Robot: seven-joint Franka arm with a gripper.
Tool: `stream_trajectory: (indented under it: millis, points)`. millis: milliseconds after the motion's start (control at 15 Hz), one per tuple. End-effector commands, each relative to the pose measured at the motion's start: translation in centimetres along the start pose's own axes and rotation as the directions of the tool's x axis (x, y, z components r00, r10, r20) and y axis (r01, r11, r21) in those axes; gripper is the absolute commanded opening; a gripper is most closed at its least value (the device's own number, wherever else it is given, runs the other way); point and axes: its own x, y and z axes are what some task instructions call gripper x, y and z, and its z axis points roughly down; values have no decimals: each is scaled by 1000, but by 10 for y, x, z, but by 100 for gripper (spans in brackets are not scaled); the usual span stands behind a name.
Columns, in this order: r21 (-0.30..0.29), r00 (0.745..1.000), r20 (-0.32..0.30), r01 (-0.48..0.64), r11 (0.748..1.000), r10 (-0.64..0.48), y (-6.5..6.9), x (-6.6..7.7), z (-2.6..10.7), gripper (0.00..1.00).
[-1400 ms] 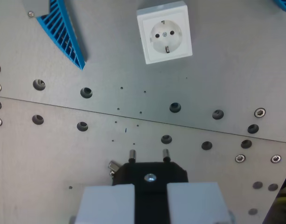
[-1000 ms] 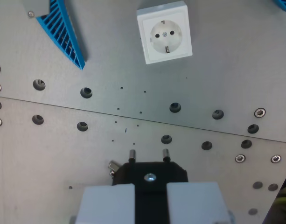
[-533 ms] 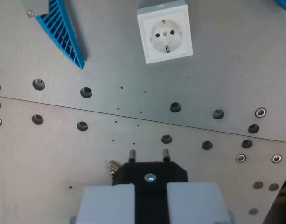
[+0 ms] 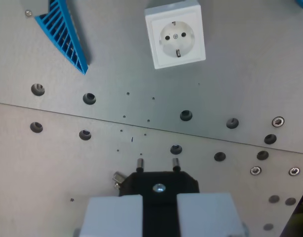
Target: Move above the white socket
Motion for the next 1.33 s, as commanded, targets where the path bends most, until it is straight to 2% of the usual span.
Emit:
stream_trajectory:
  millis: [67, 400, 1333]
  points:
    - [-13, 997, -64, 45, 999, -45, 4, -1, 14, 0]
    - [-17, 994, -83, 73, 997, -74, 7, -1, 35, 0]
    - [-23, 990, -58, 131, 991, -132, 17, 6, 101, 0]
